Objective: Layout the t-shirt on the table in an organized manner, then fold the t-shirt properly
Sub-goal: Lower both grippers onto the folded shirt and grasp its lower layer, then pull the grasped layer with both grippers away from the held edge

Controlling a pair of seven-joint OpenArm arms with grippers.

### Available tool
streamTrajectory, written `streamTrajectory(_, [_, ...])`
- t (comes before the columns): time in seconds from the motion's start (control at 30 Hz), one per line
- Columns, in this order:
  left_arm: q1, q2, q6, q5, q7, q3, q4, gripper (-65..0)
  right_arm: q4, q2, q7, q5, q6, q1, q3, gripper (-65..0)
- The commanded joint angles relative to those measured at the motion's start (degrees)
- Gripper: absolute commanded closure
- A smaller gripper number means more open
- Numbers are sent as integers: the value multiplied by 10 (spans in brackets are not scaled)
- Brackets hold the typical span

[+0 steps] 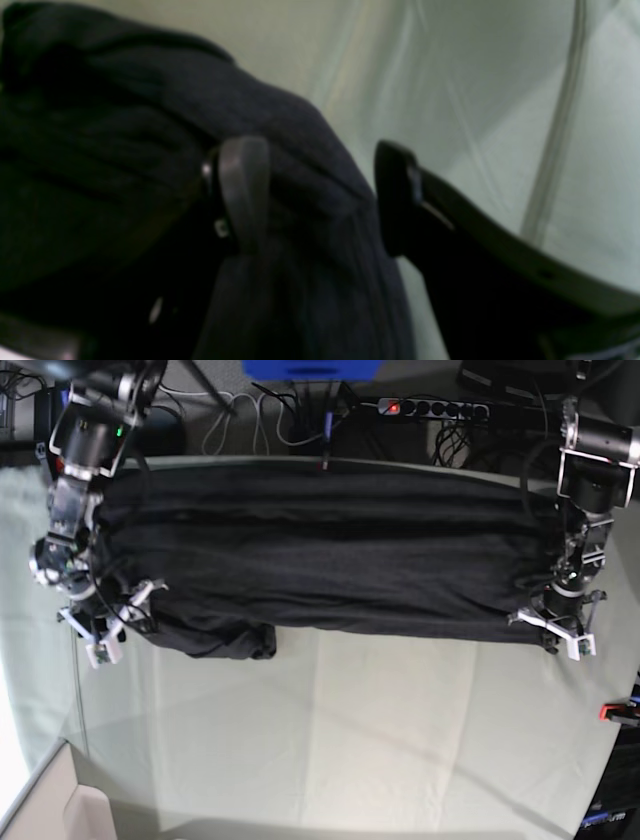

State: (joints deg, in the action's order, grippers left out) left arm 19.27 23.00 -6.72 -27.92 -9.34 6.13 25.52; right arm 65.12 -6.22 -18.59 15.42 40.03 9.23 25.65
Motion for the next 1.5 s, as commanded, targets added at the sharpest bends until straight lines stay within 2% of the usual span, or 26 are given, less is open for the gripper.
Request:
streamTrajectory(0.0, [4, 10, 10, 4, 21, 0, 0, -2, -6, -7, 14, -4, 0, 19, 1, -344])
streamTrajectory(0.27, [3, 10, 10, 4, 21, 1, -1, -1, -80, -38, 18, -4, 0, 47, 1, -344])
streamTrajectory(0.57, [3, 10, 10, 4, 21, 1, -1, -1, -120, -40, 18, -4, 0, 47, -4, -333])
streamTrajectory(0.63, [3, 10, 10, 4, 21, 0, 1, -1, -120, -40, 18, -5, 0, 47, -4, -273])
streamTrajectory(0.77, [4, 12, 10, 3, 20, -3, 3, -1, -117, -40, 18, -5, 0, 59, 0, -20])
streamTrajectory(0.8, [4, 13, 10, 3, 20, -3, 4, -1, -117, -41, 15, -5, 0, 65, 1, 0])
streamTrajectory(0.93, [22, 15, 10, 1, 22, -3, 4, -1, -112, -53, 15, -8, 0, 82, 1, 0])
streamTrajectory(1.23, [40, 15, 11, 0, 24, -4, 47, -1, -65, -54, 13, -4, 0, 131, 2, 0])
streamTrajectory(1.37, [43, 20, 12, 0, 25, -4, 89, -1, -66, -55, -29, -4, 0, 165, 1, 0])
streamTrajectory(1.47, [61, 23, 15, -1, 26, -4, 119, -1, -66, -55, -35, -5, 0, 182, 1, 0])
